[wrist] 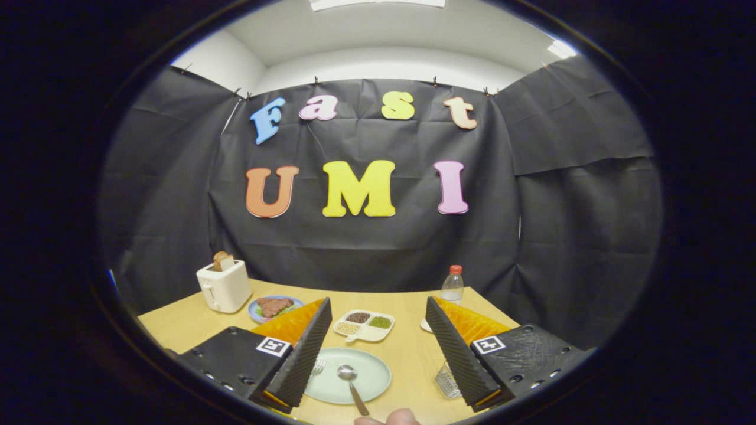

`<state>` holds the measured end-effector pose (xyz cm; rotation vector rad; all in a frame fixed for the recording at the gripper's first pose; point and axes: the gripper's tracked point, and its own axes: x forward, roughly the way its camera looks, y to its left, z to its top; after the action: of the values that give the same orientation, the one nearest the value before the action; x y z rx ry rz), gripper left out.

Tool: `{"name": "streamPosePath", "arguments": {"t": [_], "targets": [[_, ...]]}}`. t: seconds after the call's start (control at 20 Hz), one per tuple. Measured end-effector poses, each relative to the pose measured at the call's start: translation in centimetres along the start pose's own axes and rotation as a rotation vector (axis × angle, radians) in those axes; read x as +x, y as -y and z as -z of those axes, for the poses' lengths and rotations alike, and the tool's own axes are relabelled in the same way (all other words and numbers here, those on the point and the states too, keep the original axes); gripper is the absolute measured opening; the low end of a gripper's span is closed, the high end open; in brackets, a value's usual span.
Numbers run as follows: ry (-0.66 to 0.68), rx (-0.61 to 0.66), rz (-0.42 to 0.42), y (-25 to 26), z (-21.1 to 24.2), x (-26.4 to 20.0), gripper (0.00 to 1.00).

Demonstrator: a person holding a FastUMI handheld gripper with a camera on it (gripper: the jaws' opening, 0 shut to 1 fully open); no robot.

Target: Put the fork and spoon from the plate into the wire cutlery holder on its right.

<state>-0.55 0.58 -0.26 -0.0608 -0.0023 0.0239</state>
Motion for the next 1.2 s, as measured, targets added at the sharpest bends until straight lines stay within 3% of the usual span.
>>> {"name": "streamPosePath", "arguments": {"t": [0.35, 0.7, 1.05, 1.2], "targets": [[-0.069, 0.051, -0.046, -0.3, 1.1, 0.0, 0.96], [-0.307, 0.02, -0.126, -1.4, 0.7, 1.4, 0.96], [-0.724, -0.064, -0.216, -2.8, 9.5, -0.4, 0.96], [-0.804, -0.051, -0.233, -3.4, 12.1, -0.3, 0.96]]}}
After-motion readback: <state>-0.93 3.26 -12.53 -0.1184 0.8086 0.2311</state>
